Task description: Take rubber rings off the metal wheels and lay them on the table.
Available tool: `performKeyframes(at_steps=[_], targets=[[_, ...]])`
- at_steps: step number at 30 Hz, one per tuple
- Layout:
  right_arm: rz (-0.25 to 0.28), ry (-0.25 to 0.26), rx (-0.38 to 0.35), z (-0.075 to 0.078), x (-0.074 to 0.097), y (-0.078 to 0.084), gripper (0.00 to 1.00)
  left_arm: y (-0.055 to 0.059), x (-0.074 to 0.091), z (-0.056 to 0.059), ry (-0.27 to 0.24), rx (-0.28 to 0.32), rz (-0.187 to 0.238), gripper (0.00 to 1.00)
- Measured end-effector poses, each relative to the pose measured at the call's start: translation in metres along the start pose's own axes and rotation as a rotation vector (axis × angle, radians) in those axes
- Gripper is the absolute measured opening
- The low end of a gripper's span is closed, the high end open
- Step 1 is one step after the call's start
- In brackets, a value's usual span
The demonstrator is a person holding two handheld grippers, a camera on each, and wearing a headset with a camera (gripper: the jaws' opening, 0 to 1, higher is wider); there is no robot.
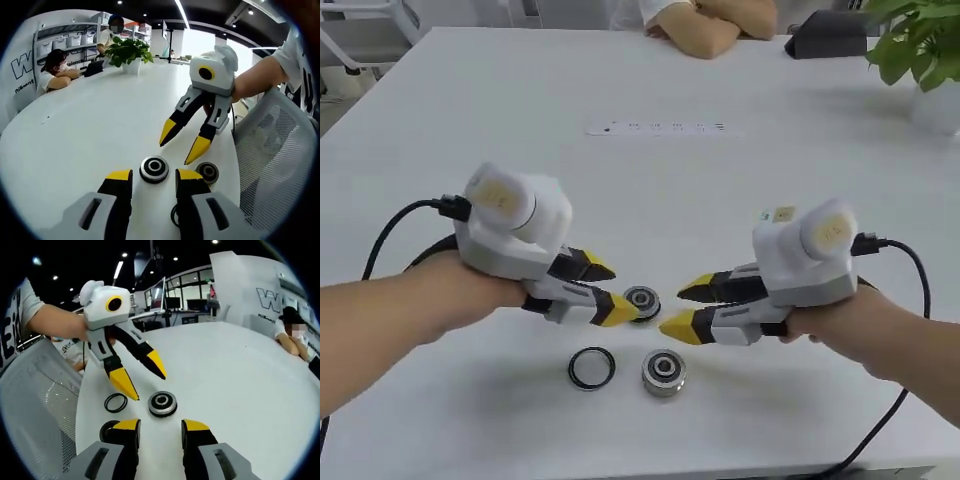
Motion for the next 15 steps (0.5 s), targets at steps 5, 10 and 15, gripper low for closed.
performKeyframes(at_steps=[5,10,15], targets=[[-0.001,0.000,-0.002,-0.001,0.000,0.001,0.31,0.001,-0.006,0.001,0.005,-0.002,-0.002,0.26],[0.001,0.003,-0.005,0.000,0.001,0.002,0.31,0.002,-0.011,0.004,0.017,-0.008,-0.012,0.22],[0.000,0.005,-0.005,0.001,0.001,0.002,0.31,0.002,-0.014,0.003,0.011,-0.010,-0.013,0.18]])
Point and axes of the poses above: the centre of the closed fingertips' face, and the gripper's own axes: x roughly backward along the fingers, z roughly to its right, y roughly out of its underside, the point moved 9 cm from there along x, roughly backward along the fingers, and after that the axes turned 15 degrees about z, right-handed, at the moved point
